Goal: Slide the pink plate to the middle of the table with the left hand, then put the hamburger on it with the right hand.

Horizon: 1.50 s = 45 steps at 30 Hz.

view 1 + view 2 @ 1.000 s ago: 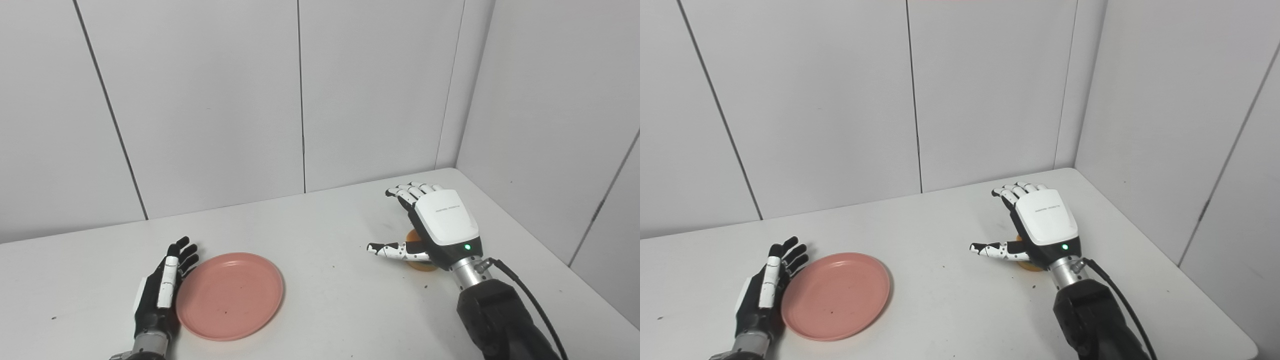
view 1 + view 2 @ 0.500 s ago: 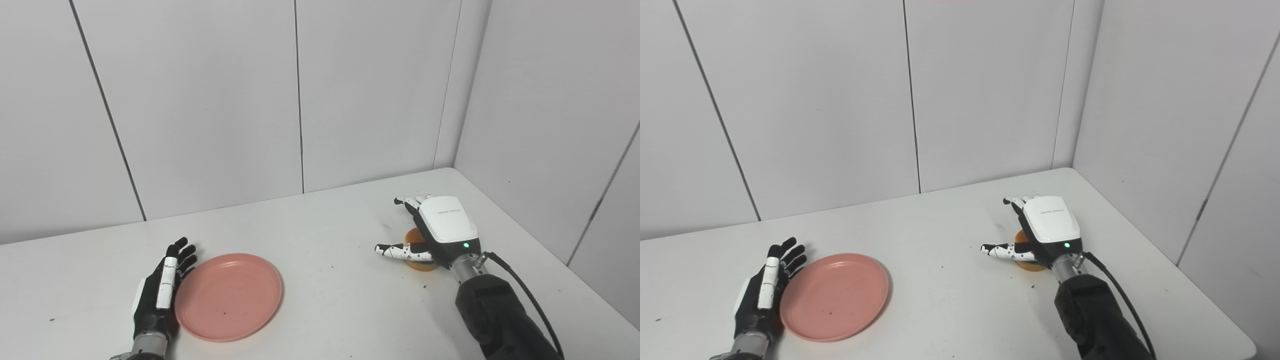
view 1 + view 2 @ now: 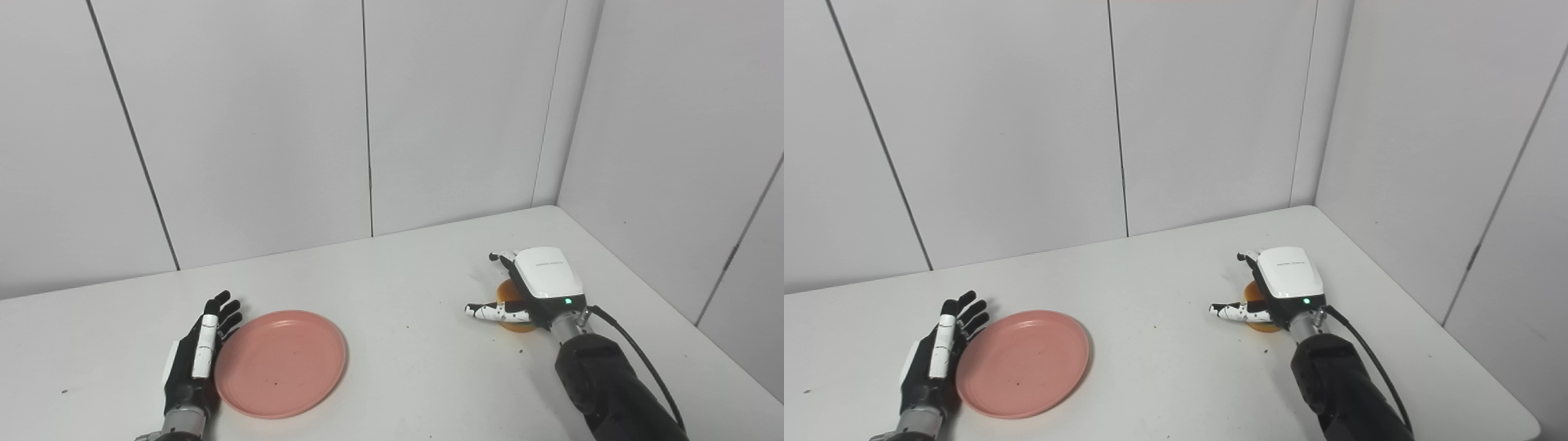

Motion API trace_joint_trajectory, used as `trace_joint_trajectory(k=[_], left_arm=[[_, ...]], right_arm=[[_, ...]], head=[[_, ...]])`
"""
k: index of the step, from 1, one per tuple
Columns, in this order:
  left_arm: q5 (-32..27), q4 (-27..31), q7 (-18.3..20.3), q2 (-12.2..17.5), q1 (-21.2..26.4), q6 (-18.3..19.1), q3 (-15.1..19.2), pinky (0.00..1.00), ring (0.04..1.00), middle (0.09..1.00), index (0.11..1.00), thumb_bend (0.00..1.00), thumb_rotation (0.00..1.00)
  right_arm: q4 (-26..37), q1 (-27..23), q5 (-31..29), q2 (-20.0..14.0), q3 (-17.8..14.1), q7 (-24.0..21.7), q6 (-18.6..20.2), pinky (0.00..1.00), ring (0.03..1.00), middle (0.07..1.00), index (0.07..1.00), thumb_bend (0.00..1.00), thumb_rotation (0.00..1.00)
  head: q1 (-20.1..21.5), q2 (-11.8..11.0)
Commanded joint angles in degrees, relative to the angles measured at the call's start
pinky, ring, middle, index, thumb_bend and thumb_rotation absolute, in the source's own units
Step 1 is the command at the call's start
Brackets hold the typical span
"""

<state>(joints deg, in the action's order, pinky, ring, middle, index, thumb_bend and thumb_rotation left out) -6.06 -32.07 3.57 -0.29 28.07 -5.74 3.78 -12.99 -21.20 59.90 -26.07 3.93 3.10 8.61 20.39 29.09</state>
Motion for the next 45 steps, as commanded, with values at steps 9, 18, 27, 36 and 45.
trace_joint_trajectory(k=[9,18,27,36,45], left_arm=[[0.36,1.48,-0.15,0.69,1.02,0.3,-0.18,0.85,0.871,0.86,0.825,0.84,0.87],[0.53,0.86,0.08,0.91,1.4,0.35,-0.42,0.84,0.874,0.867,0.834,0.83,0.88],[0.42,1.45,-0.05,0.94,1.52,1.25,-0.51,0.84,0.88,0.875,0.824,0.83,0.87],[0.44,1.53,-0.05,0.96,1.69,1.41,-0.55,0.85,0.882,0.871,0.819,0.83,0.87],[0.27,2.75,-0.13,0.56,1.54,2.11,-0.59,0.87,0.88,0.87,0.815,0.81,0.87]], right_arm=[[-2.89,-2.73,-1.49,-3.11,1.67,0.48,3.17,0.73,0.774,0.778,0.753,0.83,0.82],[-6.96,-2.8,-3.22,-3.53,3.68,3.4,3.19,0.64,0.708,0.744,0.736,0.81,0.79],[-14.34,-3.73,-10.4,-2.3,3.38,16.54,-3.82,0.27,0.343,0.444,0.522,0.52,0.05],[-15.63,-3.97,-12.84,-3.13,5.74,18.03,-4.57,0.3,0.364,0.427,0.522,0.52,0.0],[-13.31,-3.97,-14.05,-4.31,6.79,18.43,-5.59,0.28,0.34,0.418,0.521,0.52,0.0]], head=[[-0.56,0.65],[-0.56,0.87],[-0.77,0.99],[-1.06,1.02],[-2.21,1.24]])
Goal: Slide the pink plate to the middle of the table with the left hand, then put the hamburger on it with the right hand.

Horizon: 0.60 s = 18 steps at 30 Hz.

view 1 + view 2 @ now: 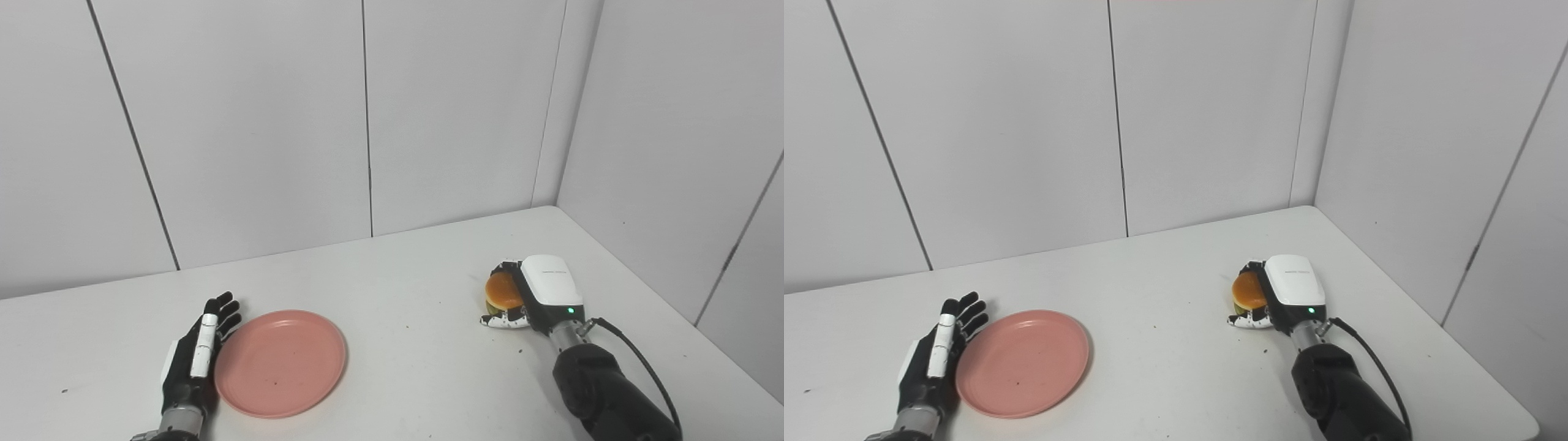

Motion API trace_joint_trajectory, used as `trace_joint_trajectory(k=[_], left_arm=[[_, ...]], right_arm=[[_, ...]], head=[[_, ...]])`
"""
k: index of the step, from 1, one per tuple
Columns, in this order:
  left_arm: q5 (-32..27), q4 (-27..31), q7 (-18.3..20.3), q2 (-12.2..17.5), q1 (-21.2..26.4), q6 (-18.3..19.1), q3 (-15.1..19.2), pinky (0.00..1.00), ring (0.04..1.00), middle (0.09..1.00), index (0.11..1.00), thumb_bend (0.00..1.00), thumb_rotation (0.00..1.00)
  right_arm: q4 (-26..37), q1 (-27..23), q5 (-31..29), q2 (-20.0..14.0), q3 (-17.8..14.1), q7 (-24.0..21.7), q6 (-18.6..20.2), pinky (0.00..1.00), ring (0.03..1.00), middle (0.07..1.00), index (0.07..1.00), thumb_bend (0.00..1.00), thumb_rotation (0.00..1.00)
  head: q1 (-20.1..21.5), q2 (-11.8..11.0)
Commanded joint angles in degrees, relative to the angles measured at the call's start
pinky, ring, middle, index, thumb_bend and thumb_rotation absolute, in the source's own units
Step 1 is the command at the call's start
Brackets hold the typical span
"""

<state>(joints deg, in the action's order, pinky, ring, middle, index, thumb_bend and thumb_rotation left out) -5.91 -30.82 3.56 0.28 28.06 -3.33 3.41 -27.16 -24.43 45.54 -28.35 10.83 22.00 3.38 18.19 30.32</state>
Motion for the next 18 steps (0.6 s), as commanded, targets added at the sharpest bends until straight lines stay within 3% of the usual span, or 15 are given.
trace_joint_trajectory(k=[1,11,18], left_arm=[[0.27,1.78,-0.22,-0.12,1.47,-0.11,-0.34,0.87,0.88,0.87,0.814,0.8,0.88],[2.24,3.32,-2.32,-1.7,1.01,0.59,-1.75,0.82,0.87,0.87,0.803,0.79,0.88],[3.5,2.56,-3.92,-2.64,1.07,0.11,-2.39,0.83,0.868,0.862,0.798,0.8,0.88]], right_arm=[[1.97,-0.61,0.09,-2.16,-0.17,-0.78,-0.47,0.27,0.328,0.412,0.521,0.52,0.0],[14.88,-0.6,-0.8,-1.53,-1.09,-5.33,-0.71,0.3,0.358,0.43,0.521,0.52,0.0],[25.15,-2.24,-8.35,3.78,-3.73,-13.89,2.62,0.31,0.373,0.456,0.507,0.52,0.01]], head=[[-0.99,0.1],[-4.78,0.54],[-8.8,0.37]])
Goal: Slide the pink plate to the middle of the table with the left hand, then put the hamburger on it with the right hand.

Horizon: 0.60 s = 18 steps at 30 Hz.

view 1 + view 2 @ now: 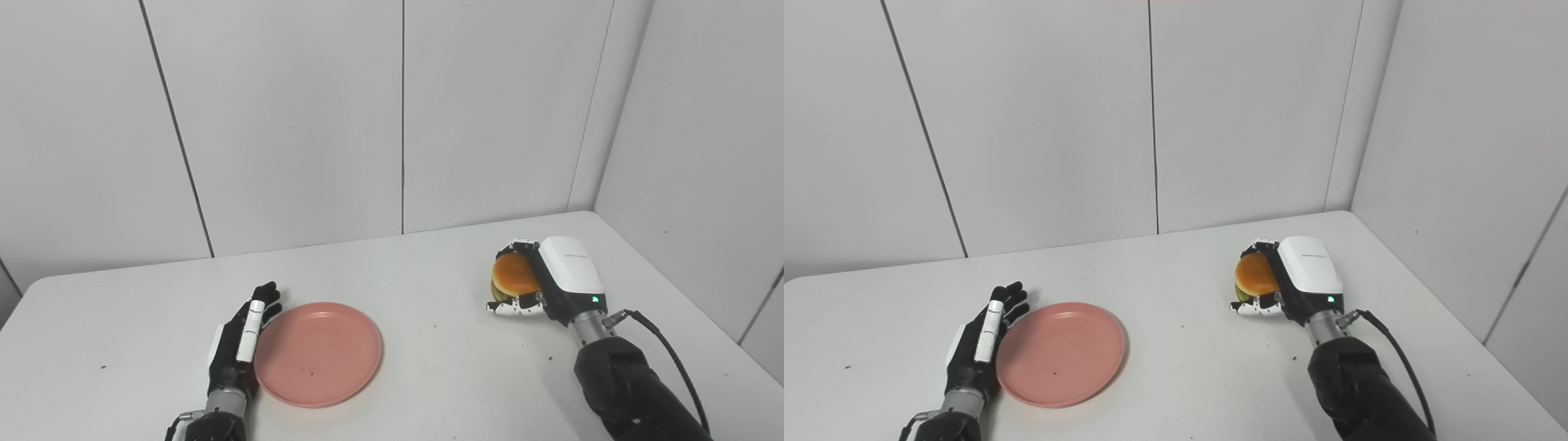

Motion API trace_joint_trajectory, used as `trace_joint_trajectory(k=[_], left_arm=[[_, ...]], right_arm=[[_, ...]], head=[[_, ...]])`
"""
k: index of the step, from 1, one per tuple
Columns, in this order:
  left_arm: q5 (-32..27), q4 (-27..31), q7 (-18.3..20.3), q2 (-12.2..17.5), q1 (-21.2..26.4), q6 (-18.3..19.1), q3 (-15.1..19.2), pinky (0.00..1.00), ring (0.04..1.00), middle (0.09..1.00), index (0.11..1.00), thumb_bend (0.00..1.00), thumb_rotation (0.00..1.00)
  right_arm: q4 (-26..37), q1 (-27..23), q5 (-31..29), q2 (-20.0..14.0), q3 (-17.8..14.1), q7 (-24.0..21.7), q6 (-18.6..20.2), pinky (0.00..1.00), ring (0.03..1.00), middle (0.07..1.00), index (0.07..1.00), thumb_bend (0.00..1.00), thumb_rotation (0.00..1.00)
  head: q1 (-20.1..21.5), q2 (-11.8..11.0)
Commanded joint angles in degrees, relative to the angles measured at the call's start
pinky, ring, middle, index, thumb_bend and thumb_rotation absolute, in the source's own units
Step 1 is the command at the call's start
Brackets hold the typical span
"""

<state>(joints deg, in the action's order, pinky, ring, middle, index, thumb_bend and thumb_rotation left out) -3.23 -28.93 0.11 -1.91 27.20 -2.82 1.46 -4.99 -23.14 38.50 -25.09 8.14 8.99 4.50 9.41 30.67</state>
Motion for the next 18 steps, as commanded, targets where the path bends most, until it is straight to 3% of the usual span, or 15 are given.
trace_joint_trajectory(k=[1,10,18], left_arm=[[1.04,0.6,-0.67,-0.51,1.92,-0.48,-0.56,0.83,0.868,0.862,0.798,0.8,0.89],[3.12,0.49,-2.6,-1.72,1.88,-1.04,-1.4,0.79,0.842,0.844,0.789,0.8,0.9],[3.85,0.16,-4.43,-3.82,2.41,-1.3,-1.5,0.76,0.828,0.834,0.791,0.8,0.89]], right_arm=[[4.02,-3.85,-1.69,1.35,-1.13,-1.74,1.83,0.32,0.383,0.462,0.504,0.52,0.01],[7.4,-7.04,-0.83,7.11,0.6,-4.79,1.72,0.27,0.339,0.432,0.516,0.52,0.0],[5.02,-8.46,-0.32,9.62,3.18,-5.69,-0.43,0.27,0.342,0.438,0.512,0.52,0.0]], head=[[-0.55,-0.06],[-4.6,-0.04],[-10.67,0.37]])
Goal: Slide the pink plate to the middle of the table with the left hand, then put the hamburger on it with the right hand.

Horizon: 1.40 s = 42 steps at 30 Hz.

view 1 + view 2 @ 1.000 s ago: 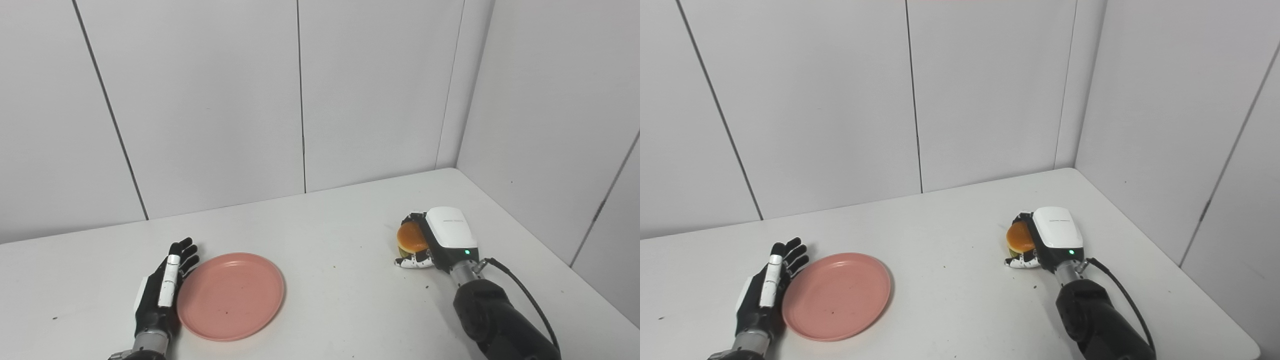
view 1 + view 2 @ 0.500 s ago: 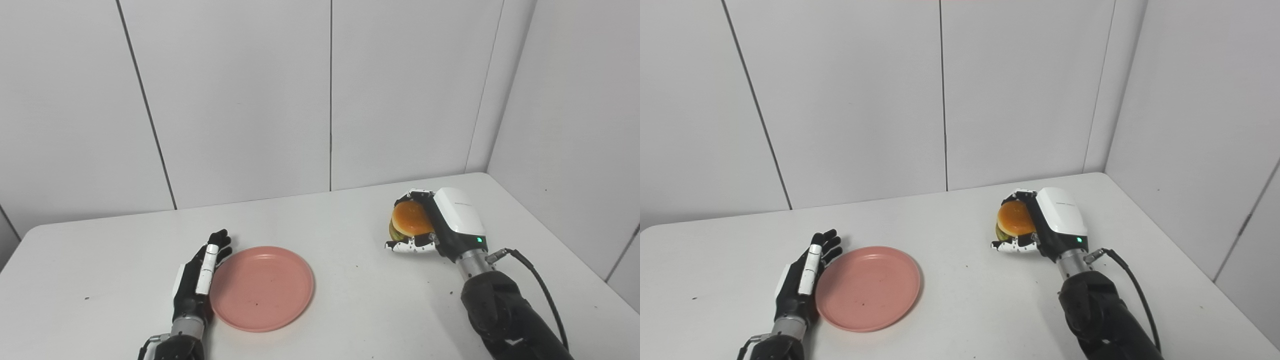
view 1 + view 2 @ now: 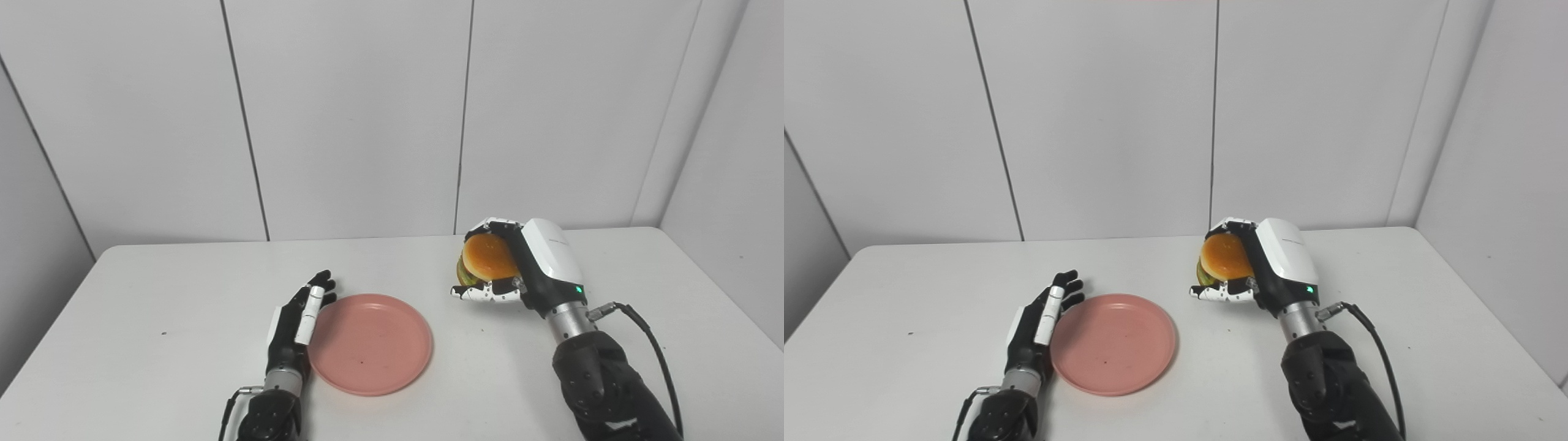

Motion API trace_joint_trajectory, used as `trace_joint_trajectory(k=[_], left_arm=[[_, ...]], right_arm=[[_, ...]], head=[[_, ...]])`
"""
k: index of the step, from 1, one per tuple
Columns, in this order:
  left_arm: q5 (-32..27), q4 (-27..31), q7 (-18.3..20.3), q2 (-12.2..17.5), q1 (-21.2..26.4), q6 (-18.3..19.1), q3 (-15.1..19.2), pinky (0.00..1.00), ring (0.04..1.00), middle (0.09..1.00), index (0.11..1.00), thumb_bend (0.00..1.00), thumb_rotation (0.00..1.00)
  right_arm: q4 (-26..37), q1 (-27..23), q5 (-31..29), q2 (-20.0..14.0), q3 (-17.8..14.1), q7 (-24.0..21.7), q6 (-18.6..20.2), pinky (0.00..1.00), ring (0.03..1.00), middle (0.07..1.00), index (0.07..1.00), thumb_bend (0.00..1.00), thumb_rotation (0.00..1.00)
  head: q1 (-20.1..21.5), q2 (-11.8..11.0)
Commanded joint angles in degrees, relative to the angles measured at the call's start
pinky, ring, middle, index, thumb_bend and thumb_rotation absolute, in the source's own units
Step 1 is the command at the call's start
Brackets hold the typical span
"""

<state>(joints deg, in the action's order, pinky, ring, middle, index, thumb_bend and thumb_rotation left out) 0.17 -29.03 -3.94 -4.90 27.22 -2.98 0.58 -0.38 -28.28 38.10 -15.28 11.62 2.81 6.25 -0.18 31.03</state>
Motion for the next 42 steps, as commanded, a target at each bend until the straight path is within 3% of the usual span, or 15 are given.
trace_joint_trajectory(k=[1,10,21,42], left_arm=[[0.53,0.11,-0.56,-0.94,2.45,-1.26,-0.6,0.76,0.825,0.829,0.784,0.8,0.88],[0.79,0.2,-1.47,-1.84,2.17,-1.33,-0.77,0.78,0.83,0.834,0.773,0.79,0.87],[0.3,0.36,-1.72,-1.6,2.12,-1.56,-0.1,0.78,0.827,0.826,0.77,0.79,0.88],[0.78,0.18,-1.75,-0.19,2.57,-1.67,-0.08,0.77,0.818,0.819,0.773,0.82,0.92]], right_arm=[[-0.01,-3.39,0.08,-0.03,-0.03,0.59,-2.44,0.28,0.345,0.437,0.512,0.52,0.0],[-6.07,-4.91,-0.73,2.8,2.55,1.96,-5.58,0.31,0.373,0.444,0.511,0.52,0.0],[-10.84,-6.51,-1.43,8.91,3.24,2.77,-4.53,0.33,0.377,0.458,0.505,0.52,0.01],[-19.91,-7.73,0.34,10.59,8.27,4.75,-7.24,0.32,0.369,0.453,0.508,0.52,0.01]], head=[[-1.08,0.02],[-2.94,-0.13],[-3.09,-0.2],[-3.7,-0.4]])
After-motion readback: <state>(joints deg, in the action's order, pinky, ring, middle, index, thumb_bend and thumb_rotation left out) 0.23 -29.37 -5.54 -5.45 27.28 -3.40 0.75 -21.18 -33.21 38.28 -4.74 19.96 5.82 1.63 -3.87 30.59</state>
